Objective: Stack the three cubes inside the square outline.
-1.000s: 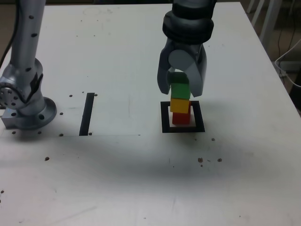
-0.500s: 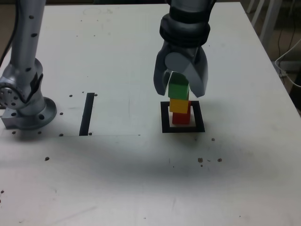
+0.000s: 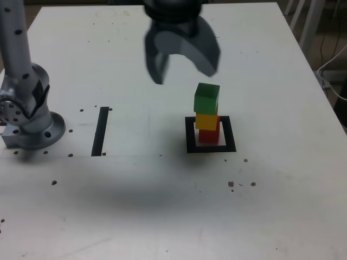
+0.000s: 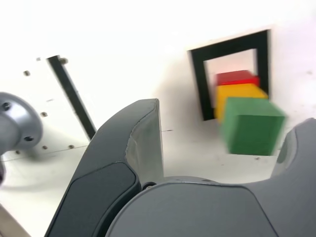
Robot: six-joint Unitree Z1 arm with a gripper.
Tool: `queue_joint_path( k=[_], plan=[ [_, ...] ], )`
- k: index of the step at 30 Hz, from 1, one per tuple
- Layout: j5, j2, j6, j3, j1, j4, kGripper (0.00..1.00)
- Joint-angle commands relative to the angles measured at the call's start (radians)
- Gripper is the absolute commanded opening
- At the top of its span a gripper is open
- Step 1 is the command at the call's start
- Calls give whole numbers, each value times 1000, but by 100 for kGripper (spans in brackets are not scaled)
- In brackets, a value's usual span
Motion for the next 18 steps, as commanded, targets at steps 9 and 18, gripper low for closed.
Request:
queue_joint_path(
  k=[9,18],
  plan=[
    [-3,-150,-63,285,2,-88,99],
    [-26,-217,-88,514,2,-203,99]
  ],
)
